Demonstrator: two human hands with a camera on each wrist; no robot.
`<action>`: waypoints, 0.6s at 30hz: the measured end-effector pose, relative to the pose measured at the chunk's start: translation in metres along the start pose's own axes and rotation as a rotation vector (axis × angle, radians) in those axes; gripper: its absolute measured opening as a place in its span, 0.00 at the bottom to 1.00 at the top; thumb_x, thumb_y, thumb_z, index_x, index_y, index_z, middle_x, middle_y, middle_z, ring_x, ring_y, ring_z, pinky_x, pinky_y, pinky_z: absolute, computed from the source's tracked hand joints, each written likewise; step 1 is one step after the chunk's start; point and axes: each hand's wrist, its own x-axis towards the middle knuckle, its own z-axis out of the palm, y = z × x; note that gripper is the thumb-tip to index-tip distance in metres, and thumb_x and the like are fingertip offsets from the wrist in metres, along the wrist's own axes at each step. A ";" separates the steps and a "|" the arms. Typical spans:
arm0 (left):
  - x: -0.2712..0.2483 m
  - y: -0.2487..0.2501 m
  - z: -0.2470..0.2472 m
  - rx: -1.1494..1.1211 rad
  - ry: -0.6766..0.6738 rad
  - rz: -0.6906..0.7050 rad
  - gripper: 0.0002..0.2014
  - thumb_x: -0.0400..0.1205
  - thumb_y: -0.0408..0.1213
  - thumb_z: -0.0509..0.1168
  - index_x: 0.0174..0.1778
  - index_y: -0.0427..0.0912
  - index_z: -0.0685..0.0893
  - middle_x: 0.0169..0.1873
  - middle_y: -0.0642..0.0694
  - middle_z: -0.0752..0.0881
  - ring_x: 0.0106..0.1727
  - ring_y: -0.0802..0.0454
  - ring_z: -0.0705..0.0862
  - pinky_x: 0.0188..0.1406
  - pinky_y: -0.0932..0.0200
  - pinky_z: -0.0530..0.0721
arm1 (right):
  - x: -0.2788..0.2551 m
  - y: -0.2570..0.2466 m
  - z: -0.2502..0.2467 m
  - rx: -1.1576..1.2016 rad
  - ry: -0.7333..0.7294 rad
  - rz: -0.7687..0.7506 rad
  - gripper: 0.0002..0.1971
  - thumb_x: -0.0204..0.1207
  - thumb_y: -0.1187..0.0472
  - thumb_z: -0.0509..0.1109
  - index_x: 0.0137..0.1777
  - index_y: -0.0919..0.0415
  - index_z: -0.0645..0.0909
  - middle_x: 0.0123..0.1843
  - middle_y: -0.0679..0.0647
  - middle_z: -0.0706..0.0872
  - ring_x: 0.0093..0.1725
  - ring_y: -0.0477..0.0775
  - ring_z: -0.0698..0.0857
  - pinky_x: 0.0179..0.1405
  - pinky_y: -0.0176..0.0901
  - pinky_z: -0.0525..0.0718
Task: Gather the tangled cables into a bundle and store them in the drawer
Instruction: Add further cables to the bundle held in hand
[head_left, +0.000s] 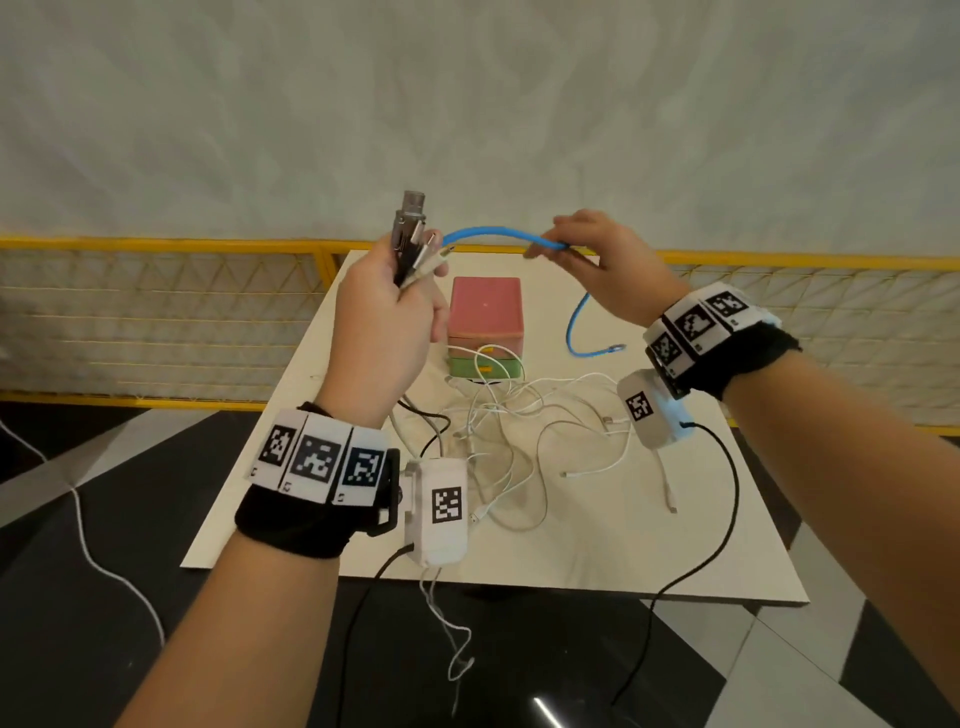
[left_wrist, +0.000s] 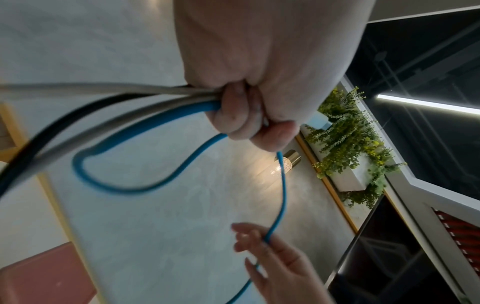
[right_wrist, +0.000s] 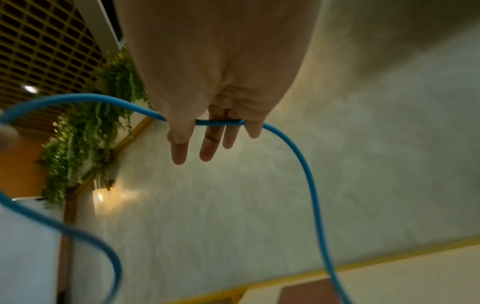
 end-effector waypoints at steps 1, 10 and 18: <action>-0.001 -0.002 -0.002 0.025 -0.007 -0.020 0.15 0.86 0.28 0.54 0.41 0.52 0.77 0.19 0.56 0.77 0.18 0.61 0.71 0.30 0.65 0.74 | -0.001 -0.008 -0.006 0.017 0.023 0.003 0.11 0.83 0.61 0.62 0.58 0.52 0.85 0.49 0.57 0.83 0.57 0.55 0.81 0.59 0.39 0.74; -0.020 -0.007 -0.013 0.002 -0.048 -0.114 0.10 0.89 0.36 0.55 0.53 0.43 0.83 0.18 0.45 0.74 0.16 0.61 0.69 0.22 0.74 0.69 | -0.052 -0.099 -0.055 0.161 -0.078 0.047 0.17 0.85 0.57 0.59 0.72 0.47 0.72 0.32 0.50 0.83 0.26 0.49 0.88 0.18 0.31 0.75; -0.042 0.004 -0.009 -0.071 -0.138 -0.200 0.31 0.89 0.52 0.52 0.25 0.39 0.82 0.09 0.50 0.72 0.13 0.57 0.68 0.15 0.71 0.67 | -0.121 -0.088 -0.006 0.071 -0.304 0.115 0.17 0.80 0.57 0.66 0.69 0.49 0.75 0.33 0.44 0.84 0.29 0.43 0.88 0.27 0.23 0.76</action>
